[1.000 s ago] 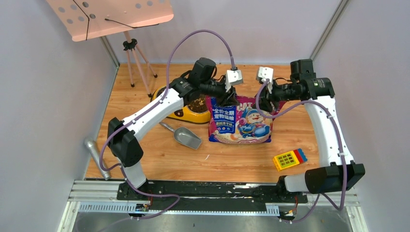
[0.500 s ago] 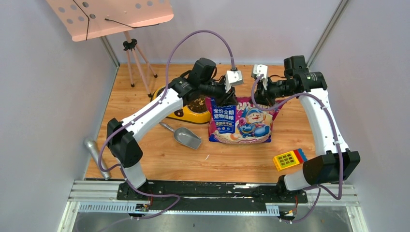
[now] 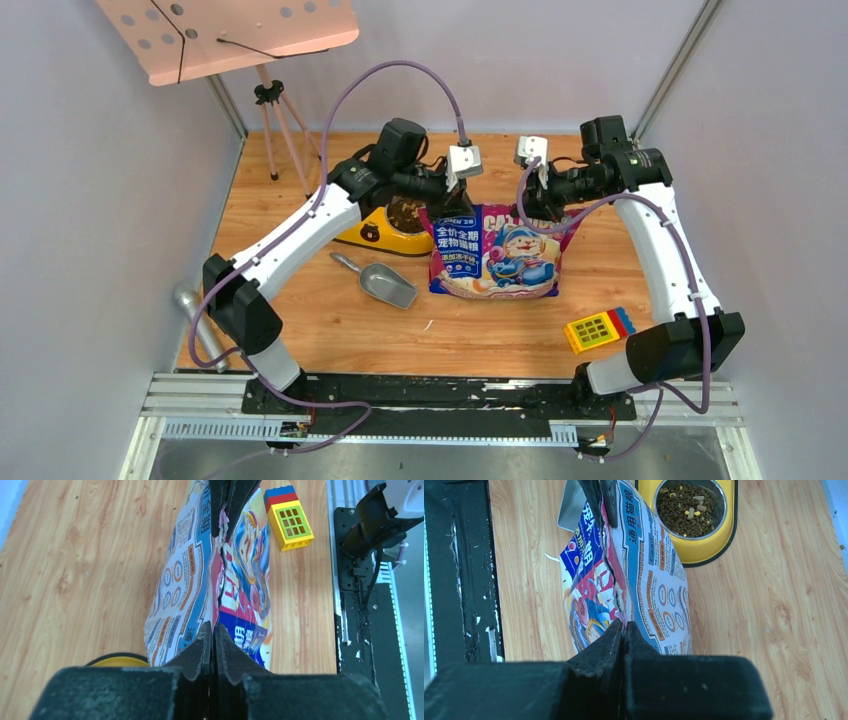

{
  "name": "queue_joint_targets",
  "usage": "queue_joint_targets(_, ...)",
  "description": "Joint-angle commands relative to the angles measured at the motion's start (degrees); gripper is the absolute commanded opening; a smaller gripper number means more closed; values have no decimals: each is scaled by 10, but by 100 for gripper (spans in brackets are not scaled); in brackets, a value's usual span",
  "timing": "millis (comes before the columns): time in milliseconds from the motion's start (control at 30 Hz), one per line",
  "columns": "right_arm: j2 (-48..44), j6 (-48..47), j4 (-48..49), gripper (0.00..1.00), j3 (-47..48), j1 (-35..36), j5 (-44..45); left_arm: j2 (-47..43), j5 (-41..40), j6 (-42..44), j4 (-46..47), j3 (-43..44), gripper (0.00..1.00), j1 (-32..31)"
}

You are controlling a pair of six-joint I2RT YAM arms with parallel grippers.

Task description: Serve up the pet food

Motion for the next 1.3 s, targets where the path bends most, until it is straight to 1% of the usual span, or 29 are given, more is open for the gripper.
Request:
queue_joint_targets(0,-20,-15,5,0,31,-18,15,-65,-41,35,-95,-11,18,33)
queue_joint_targets(33,-19,-16,4,0,30,-18,15,-68,-49,35,-96,-14,22,34)
queue_joint_targets(67,-19,-15,4,0,31,-17,15,-73,-48,39,-98,-17,12,39)
queue_joint_targets(133,-18,-14,4,0,32,-17,12,-79,-29,44,-105,-21,0,46)
queue_joint_targets(200,-17,-12,4,0,31,-17,12,-83,-31,43,-109,-27,0,50)
queue_joint_targets(233,-17,-12,4,0,32,-17,12,-85,-36,41,-110,-29,6,50)
queue_joint_targets(267,-18,-11,4,0,32,-17,12,-88,-49,40,-109,-33,21,50)
queue_joint_targets(300,-18,-11,4,0,31,-17,13,-90,-55,44,-109,-35,24,51)
queue_joint_targets(333,-18,-10,4,0,31,-17,13,-94,-59,49,-111,-37,22,51)
queue_joint_targets(367,-19,-10,3,0,30,-17,15,-94,-58,61,-118,-37,15,53)
queue_joint_targets(400,-19,-10,3,0,29,-17,15,-95,-52,68,-123,-36,3,55)
queue_joint_targets(433,-20,-10,3,0,28,-18,16,-95,-49,76,-133,-35,1,58)
queue_joint_targets(467,-21,-11,3,0,28,-17,17,-94,-50,78,-137,-32,0,59)
queue_joint_targets(500,-21,-11,2,0,28,-18,18,-92,-54,81,-146,-31,4,61)
queue_joint_targets(533,-21,-12,2,0,28,-18,19,-91,-62,81,-149,-27,14,61)
queue_joint_targets(567,-21,-13,2,0,27,-18,19,-89,-61,89,-160,-25,11,64)
queue_joint_targets(600,-21,-14,2,0,27,-18,20,-88,-52,94,-166,-21,2,65)
queue_joint_targets(700,-19,-14,0,0,27,-18,19,-85,-50,94,-180,-17,1,74)
queue_joint_targets(733,-19,-14,0,0,27,-18,19,-84,-62,93,-180,-16,6,75)
queue_joint_targets(767,-19,-14,0,0,28,-18,18,-84,-69,92,-182,-16,15,75)
queue_joint_targets(800,-19,-13,1,0,28,-18,15,-84,-72,95,-183,-16,13,75)
queue_joint_targets(833,-19,-10,2,0,29,-18,11,-86,-68,104,-187,-16,3,77)
queue_joint_targets(867,-19,-1,6,1,30,-17,4,-86,-60,105,-185,-18,1,78)
queue_joint_targets(900,-19,12,14,8,32,-17,-10,-87,-55,100,-179,-19,0,79)
queue_joint_targets(967,-17,43,34,28,36,-8,-36,-83,-34,84,-165,-18,0,79)
queue_joint_targets(1000,-16,62,47,34,37,-1,-43,-81,-29,69,-156,-13,0,78)
queue_joint_targets(1067,-10,100,76,40,40,28,-45,-73,-15,49,-145,-4,0,78)
queue_joint_targets(1167,11,178,141,44,47,86,-42,-59,-1,19,-130,14,0,78)
queue_joint_targets(1267,53,190,153,48,88,140,-34,-44,14,-13,-118,30,0,78)
